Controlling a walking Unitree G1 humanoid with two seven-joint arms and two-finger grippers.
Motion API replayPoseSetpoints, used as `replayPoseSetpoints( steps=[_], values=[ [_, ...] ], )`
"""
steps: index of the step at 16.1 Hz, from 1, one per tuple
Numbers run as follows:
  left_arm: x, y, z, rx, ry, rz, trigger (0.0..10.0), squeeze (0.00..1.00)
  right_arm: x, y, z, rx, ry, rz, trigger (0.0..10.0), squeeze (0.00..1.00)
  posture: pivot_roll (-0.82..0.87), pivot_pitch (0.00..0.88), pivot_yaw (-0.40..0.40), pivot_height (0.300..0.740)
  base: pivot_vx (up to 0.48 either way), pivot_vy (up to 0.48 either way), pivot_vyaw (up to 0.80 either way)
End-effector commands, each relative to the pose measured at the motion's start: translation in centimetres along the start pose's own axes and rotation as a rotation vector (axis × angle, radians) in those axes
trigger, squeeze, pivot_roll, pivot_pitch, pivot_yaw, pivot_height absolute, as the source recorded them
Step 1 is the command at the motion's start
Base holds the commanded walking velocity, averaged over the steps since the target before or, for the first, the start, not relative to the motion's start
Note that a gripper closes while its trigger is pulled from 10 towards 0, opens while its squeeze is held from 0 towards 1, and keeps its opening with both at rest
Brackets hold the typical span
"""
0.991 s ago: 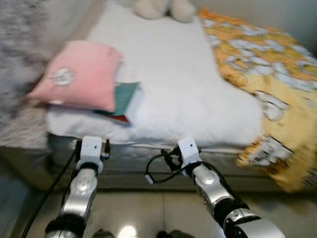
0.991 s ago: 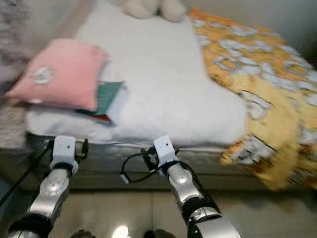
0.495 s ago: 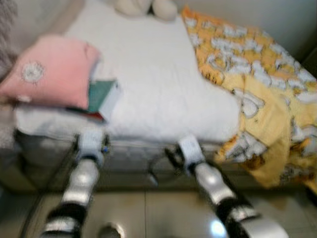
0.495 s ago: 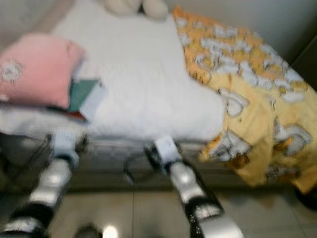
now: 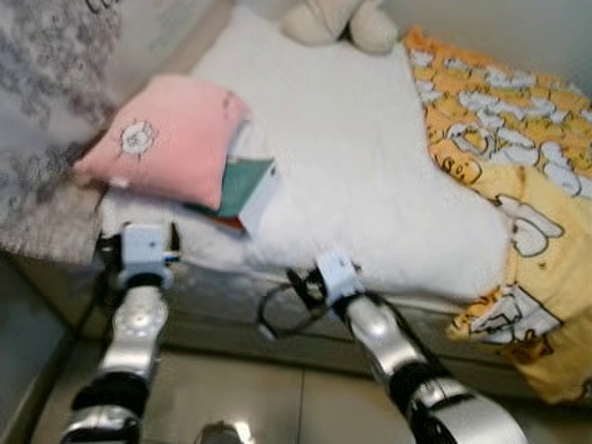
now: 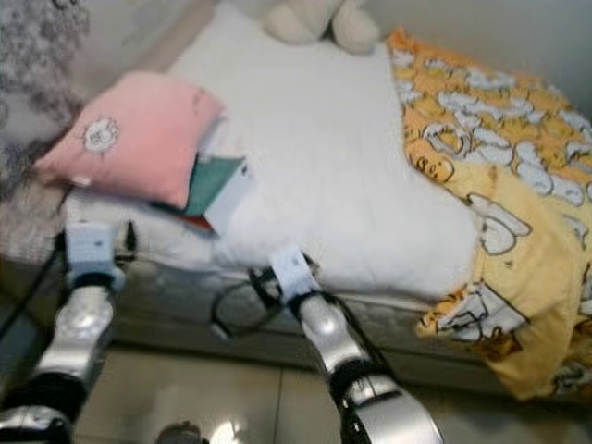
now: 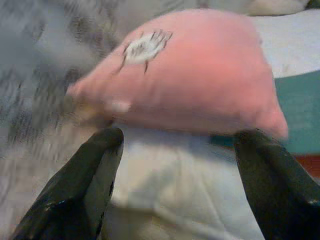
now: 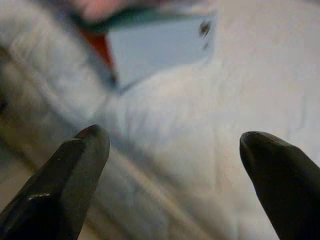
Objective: Clean up the room
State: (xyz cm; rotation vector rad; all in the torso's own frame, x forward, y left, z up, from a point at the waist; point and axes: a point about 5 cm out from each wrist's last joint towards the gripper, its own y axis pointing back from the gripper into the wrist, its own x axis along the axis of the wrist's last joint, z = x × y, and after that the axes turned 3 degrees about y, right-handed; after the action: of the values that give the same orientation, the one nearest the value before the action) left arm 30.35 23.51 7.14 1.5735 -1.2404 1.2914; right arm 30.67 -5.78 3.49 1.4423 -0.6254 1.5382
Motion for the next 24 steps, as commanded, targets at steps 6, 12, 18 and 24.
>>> replayPoseSetpoints(
  steps=[6,12,18,24],
  values=[
    [2.3,-0.7,1.3,-0.037,-0.027,0.105,10.0,0.00,0.4,0.0,1.3,-0.061,0.003,0.019,10.0,0.00,0.21,0.055,-0.156,0.716,0.340,0.339,0.00],
    [5.2,-1.3,0.4,0.001,-0.073,0.207,10.0,0.00,2.9,-1.5,3.0,-0.142,-0.192,0.050,10.0,0.00,0.22,0.084,-0.158,0.716,0.342,0.336,0.00],
    [9.8,0.4,-1.6,-0.009,-0.172,0.372,10.0,0.00,3.6,-2.0,5.7,-0.351,-0.532,0.010,10.0,0.00,0.31,0.206,-0.132,0.716,0.057,0.056,0.00],
    [11.6,2.7,-2.5,0.020,-0.226,0.409,10.0,0.00,4.6,-1.1,9.1,-0.465,-0.535,0.134,10.0,0.00,0.32,0.251,-0.153,0.716,0.000,0.000,0.00]
  ],
)
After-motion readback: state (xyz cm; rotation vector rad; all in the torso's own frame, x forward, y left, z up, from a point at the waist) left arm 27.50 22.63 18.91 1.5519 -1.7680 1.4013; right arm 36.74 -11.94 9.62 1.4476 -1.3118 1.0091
